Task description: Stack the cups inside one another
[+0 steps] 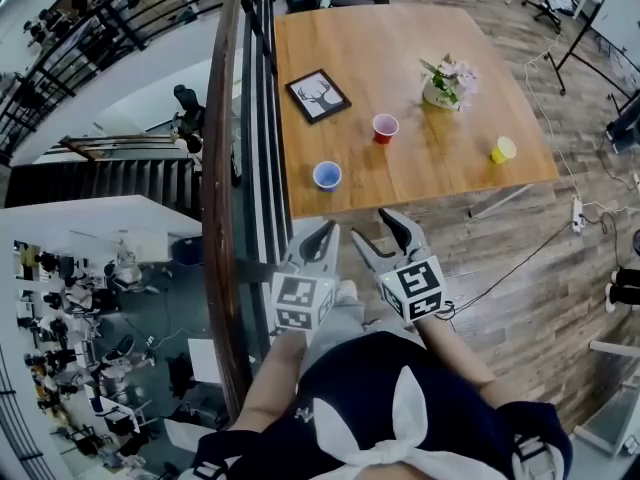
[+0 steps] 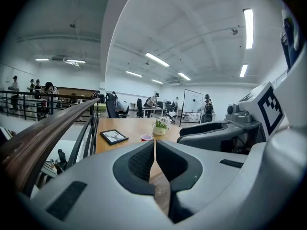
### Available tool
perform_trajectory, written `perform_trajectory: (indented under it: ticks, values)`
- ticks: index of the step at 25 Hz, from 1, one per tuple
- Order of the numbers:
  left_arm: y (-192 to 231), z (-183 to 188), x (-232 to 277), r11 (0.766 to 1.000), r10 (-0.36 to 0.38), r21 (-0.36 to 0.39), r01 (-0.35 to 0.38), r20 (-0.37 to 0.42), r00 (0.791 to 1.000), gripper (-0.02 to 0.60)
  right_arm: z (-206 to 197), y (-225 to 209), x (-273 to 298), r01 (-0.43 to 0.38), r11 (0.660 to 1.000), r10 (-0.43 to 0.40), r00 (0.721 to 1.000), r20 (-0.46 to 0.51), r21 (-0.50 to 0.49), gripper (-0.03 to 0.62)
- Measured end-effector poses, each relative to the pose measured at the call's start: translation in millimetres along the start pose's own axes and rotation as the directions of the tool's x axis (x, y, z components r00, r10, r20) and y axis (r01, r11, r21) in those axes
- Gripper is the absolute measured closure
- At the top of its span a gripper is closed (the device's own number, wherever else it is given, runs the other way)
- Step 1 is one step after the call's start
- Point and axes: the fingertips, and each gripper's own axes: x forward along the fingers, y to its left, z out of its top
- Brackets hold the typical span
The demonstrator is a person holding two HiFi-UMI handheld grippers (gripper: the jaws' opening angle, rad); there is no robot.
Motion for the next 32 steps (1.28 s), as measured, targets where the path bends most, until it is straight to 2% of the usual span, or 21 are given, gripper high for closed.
perform_trajectory:
  ticks: [3,13,19,25,32]
  values:
    - [20.3,3.6,5.6,1.0,0.008,0.001,-0.008,-0.005,1.0,0.554,-2.1,-0.6,19.6,-0.008,1.0,0.008,1.0,-0.03,0.001,0.308]
    - [78.4,15.0,20.6,1.0,0.017,-0.002,-0.017,0.012,1.0,0.565,-7.2,-12.1,68.3,0.045,0.999,-0.047,0.996,-0.071,-0.027,0.297]
    - [97.1,16.6,35.4,1.0,0.007,0.011,-0.007,-0.004,1.0,0.565,-8.7,-16.9,90.2,0.054,0.998,-0.057,0.994,-0.088,-0.037,0.273]
    - [117.6,19.3,47.9,0.999,0.023,0.028,-0.022,-0.015,1.0,0.566,-12.7,-18.2,115.0,0.027,0.999,-0.029,0.993,-0.116,-0.023,0.27]
    - [150.7,17.3,65.8,0.998,0.061,0.033,-0.06,-0.016,0.998,0.566,-17.9,-19.5,146.8,-0.032,0.997,0.017,0.983,-0.181,-0.076,0.27]
